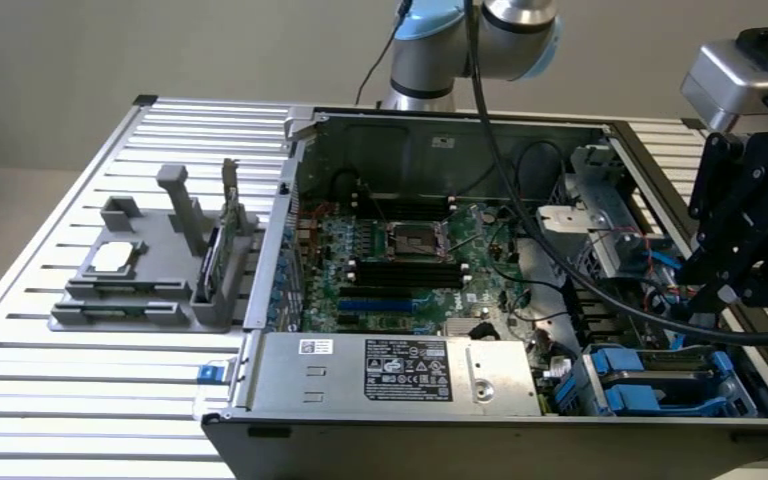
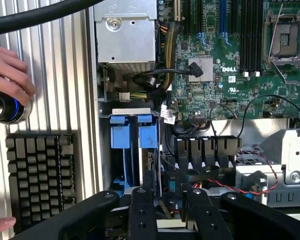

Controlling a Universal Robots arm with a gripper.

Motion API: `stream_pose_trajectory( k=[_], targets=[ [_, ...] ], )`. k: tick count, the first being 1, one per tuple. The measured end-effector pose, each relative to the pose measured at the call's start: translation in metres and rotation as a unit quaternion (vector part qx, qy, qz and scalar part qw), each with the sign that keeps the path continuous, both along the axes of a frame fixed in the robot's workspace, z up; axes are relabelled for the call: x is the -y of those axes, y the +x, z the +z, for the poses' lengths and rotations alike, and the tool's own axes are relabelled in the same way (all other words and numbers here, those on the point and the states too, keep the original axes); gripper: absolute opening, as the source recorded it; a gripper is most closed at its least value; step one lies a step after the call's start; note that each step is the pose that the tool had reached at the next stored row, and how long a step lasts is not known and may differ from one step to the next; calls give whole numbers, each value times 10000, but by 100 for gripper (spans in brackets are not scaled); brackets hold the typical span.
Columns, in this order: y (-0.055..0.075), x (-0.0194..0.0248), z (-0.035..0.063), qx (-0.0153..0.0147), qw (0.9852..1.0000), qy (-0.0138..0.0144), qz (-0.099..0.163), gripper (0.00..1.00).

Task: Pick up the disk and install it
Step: 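Insert the first disk wire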

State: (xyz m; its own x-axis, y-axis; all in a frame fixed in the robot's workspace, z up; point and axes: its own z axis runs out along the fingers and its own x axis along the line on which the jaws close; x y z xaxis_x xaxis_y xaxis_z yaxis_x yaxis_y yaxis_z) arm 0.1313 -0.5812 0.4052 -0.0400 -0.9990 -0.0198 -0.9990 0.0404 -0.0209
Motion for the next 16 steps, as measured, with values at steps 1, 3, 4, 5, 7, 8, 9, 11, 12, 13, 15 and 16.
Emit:
stream_pose_trajectory(
  k=[1, 3, 4, 5, 7, 8, 9, 11, 12, 13, 15, 16],
  targets=[
    [0, 0, 0, 0, 10000, 0, 0, 31],
    [0, 0, 1, -1, 10000, 1, 0, 31],
    [0, 0, 0, -1, 10000, 2, 0, 31],
    [0, 0, 0, -2, 10000, 3, 0, 31],
    [0, 0, 0, -4, 10000, 4, 0, 31],
    [0, 0, 0, -3, 10000, 4, 0, 31],
    [0, 0, 0, -4, 10000, 4, 0, 31],
    [0, 0, 0, -4, 10000, 6, -39, 31],
    [1, 0, 0, -4, 9999, 11, -103, 31],
    [1, 0, 1, -4, 9999, 17, -165, 31],
    [1, 0, 0, -4, 9995, 25, -305, 31],
    [0, 0, 0, -4, 9993, 28, -372, 31]
  ],
)
